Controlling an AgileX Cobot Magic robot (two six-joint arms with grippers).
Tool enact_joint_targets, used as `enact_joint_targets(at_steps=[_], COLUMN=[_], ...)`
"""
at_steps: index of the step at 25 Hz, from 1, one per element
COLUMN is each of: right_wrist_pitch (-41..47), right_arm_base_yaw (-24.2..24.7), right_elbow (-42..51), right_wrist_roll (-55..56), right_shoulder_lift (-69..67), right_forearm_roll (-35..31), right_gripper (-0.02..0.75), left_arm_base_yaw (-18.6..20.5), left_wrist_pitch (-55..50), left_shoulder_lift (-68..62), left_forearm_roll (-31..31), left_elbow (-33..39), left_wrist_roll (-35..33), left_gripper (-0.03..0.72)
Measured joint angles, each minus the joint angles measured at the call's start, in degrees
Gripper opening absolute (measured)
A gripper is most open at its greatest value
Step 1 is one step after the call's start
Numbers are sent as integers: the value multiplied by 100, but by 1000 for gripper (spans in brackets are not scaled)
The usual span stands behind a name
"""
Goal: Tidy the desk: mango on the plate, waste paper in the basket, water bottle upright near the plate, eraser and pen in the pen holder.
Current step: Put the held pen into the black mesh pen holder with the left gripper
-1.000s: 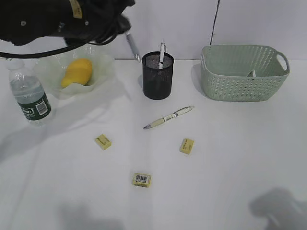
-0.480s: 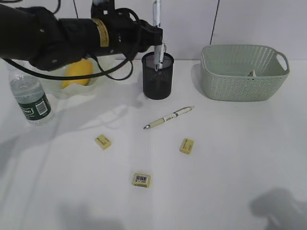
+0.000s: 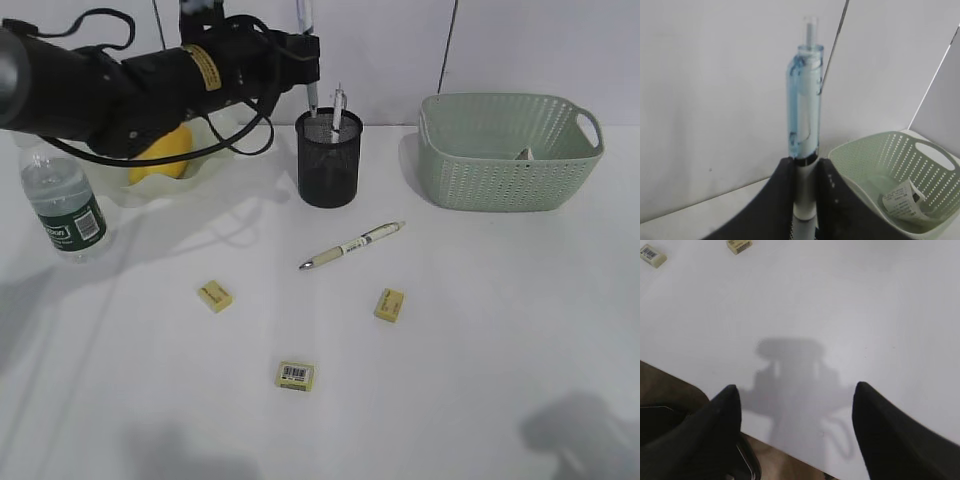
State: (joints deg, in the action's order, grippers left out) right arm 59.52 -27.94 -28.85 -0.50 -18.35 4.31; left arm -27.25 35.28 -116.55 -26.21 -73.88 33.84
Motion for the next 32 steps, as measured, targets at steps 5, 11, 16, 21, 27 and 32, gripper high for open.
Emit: enact_joint_targets(at_steps=[5,11,16,21,27,32], right_wrist_pitch=[0,0,0,0,0,0], right_arm_base_yaw=[0,0,0,0,0,0], right_elbow=[0,0,0,0,0,0], right_wrist_roll=[0,0,0,0,0,0], right_shoulder_lift=[0,0,0,0,0,0], right_forearm_roll=[0,0,0,0,0,0], right_gripper=[549,549,549,551,551,551], left_arm_base_yaw=[19,19,19,19,19,19], left_wrist_pitch=[407,885,980,900,661,630], left_shoulder_lift=[-358,-752,-1052,-1119,-1119,-1119], left_forearm_roll=[212,410,427,430,435,435], left_elbow=[-53,-58,-168,-168,-170,-170], left_wrist_roll=[-341,-918,-972,-992,-992,-992], left_gripper=[96,96,96,139,278,342])
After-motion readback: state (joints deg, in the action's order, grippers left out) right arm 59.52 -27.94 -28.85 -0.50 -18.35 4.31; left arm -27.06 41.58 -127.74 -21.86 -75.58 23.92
